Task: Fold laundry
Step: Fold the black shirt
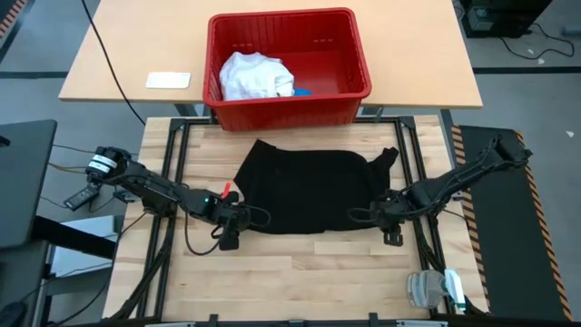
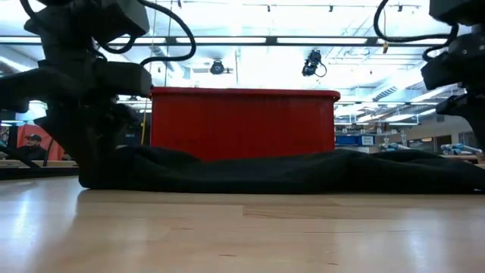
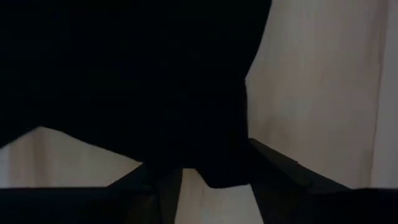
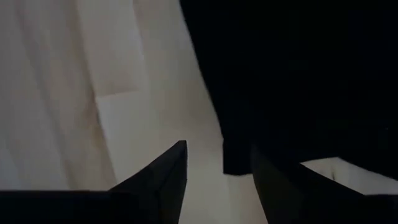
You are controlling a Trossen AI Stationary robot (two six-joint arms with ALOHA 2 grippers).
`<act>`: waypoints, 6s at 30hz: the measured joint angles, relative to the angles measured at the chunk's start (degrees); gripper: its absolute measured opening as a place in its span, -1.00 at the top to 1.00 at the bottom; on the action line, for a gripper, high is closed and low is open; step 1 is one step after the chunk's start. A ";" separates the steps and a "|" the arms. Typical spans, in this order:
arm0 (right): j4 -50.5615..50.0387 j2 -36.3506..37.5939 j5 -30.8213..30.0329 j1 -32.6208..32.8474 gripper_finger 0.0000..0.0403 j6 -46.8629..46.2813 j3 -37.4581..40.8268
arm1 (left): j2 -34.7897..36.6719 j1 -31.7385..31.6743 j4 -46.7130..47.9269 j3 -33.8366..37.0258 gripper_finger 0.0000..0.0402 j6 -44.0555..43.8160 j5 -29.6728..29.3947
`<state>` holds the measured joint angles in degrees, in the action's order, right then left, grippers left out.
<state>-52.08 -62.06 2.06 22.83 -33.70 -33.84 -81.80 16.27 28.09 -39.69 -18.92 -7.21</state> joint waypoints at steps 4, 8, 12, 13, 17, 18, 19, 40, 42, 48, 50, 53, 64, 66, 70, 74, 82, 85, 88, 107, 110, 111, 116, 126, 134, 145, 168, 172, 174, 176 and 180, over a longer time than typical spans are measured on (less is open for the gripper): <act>-0.36 -3.49 -1.20 0.00 0.13 -2.28 -0.01 | 0.00 -0.25 -1.09 1.80 0.34 0.00 2.00; 0.10 -7.68 -0.80 0.00 0.17 -2.55 -0.01 | 0.00 -0.35 -2.69 2.65 0.52 0.01 2.87; 0.32 -11.63 0.48 0.00 0.23 -2.79 -0.01 | 0.00 -0.35 -3.91 2.65 0.73 0.02 2.96; 0.39 -12.57 0.05 0.00 0.25 -2.83 -0.01 | 0.00 -0.35 -4.17 2.65 0.79 0.02 2.96; 0.58 -16.42 -2.38 -0.56 0.48 -2.71 -0.10 | 0.00 -0.37 -4.27 2.65 0.97 0.00 2.96; 0.71 -17.12 -2.39 -0.78 0.57 -2.65 -0.27 | 0.00 -0.39 -4.26 2.65 0.97 0.00 2.93; 0.63 -17.74 -2.45 -0.95 0.68 -2.61 -0.34 | 0.00 -0.42 -4.25 2.65 0.97 0.00 2.86; -37.42 7.91 -7.53 -2.40 0.99 -10.13 -39.93 | 13.06 0.69 58.68 -42.77 1.00 -1.57 -11.36; -37.72 9.78 -11.24 -3.04 0.99 -11.45 -42.95 | 14.75 0.02 61.57 -46.38 1.00 -3.07 -12.85; -37.81 11.56 -23.50 -4.59 0.99 -12.54 -51.34 | 17.22 -0.61 62.11 -54.09 1.00 -5.17 -13.96; -37.50 11.40 -29.66 -5.65 0.99 -11.74 -52.67 | 17.46 -0.88 61.81 -55.98 1.00 -2.22 -16.94; -36.93 10.65 -39.04 -8.84 0.99 -11.56 -53.28 | 17.51 -3.82 61.95 -57.56 1.00 2.84 -21.38; -20.10 8.70 -55.53 -24.84 0.99 3.67 -54.96 | 16.46 -27.85 60.79 -67.59 1.00 20.63 -27.38; -16.52 8.31 -53.32 -26.52 0.99 7.30 -57.34 | 15.75 -29.48 60.12 -72.91 1.00 23.25 -25.23; -20.29 7.10 -44.52 -27.98 0.99 5.04 -62.24 | 14.42 -29.47 60.53 -81.62 1.00 24.09 -16.48; -30.69 6.99 -31.20 -28.16 0.99 -5.92 -61.54 | 15.11 -28.04 61.70 -79.85 1.00 14.97 -7.74; -31.25 11.75 -6.97 -19.63 0.99 -23.77 -39.65 | 20.60 -16.78 61.87 -50.50 1.00 -9.21 4.15; -24.97 13.45 -2.11 -12.87 0.99 -32.01 -30.11 | 21.15 -9.54 61.99 -38.77 1.00 -20.87 6.66; -18.04 13.79 -0.63 -5.90 0.99 -39.38 -23.86 | 20.93 -1.57 60.21 -31.08 1.00 -31.86 10.37; -16.93 15.42 -25.60 -24.34 0.99 -46.39 -13.76 | 21.02 -23.26 41.45 -15.35 1.00 -27.13 -12.54; -5.46 13.74 -24.24 -31.74 0.99 -42.50 -7.82 | 19.79 -30.92 32.24 -10.37 1.00 -21.24 -11.57; -1.50 12.87 -23.57 -34.01 0.99 -41.36 -6.04 | 19.37 -33.51 30.18 -9.14 1.00 -19.51 -11.57; 10.57 7.85 -24.46 -44.26 0.97 -38.65 -0.40 | 16.85 -45.52 17.58 -4.60 0.96 -11.00 -12.09; 15.15 2.40 -18.80 -58.21 0.62 -31.58 0.98 | 10.18 -58.91 4.51 -1.44 0.61 -2.77 -8.77; 21.47 3.08 -8.39 -57.80 0.12 -20.67 0.98 | 12.42 -58.38 4.43 -3.57 0.18 -6.07 2.69; 19.22 -1.53 -0.27 -49.65 0.40 -3.06 0.91 | 8.55 -40.04 -8.23 -4.02 0.25 -11.11 5.38; 56.07 -31.28 15.30 -10.08 0.97 -28.91 -2.28 | 2.95 2.67 -7.52 -4.11 0.29 -66.28 -10.41; 57.86 -32.69 21.74 -10.83 0.91 -21.86 -10.03 | 2.91 8.30 -4.58 -4.04 0.29 -75.93 -12.00; 53.39 -31.60 20.74 -12.60 0.88 -17.16 -13.44 | 2.91 10.25 -2.88 -4.04 0.29 -79.92 -12.99; 47.30 -30.36 17.12 -14.80 0.85 -12.15 -16.43 | 2.65 11.46 -1.94 -4.04 0.28 -83.89 -15.98; 37.42 -27.25 7.06 -20.30 0.77 -0.06 -21.38 | 2.06 11.08 0.32 -4.04 0.23 -89.57 -22.99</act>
<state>-14.66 -89.31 9.13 2.53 -33.76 -55.22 -79.74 27.35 28.41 -43.72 -108.49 -30.20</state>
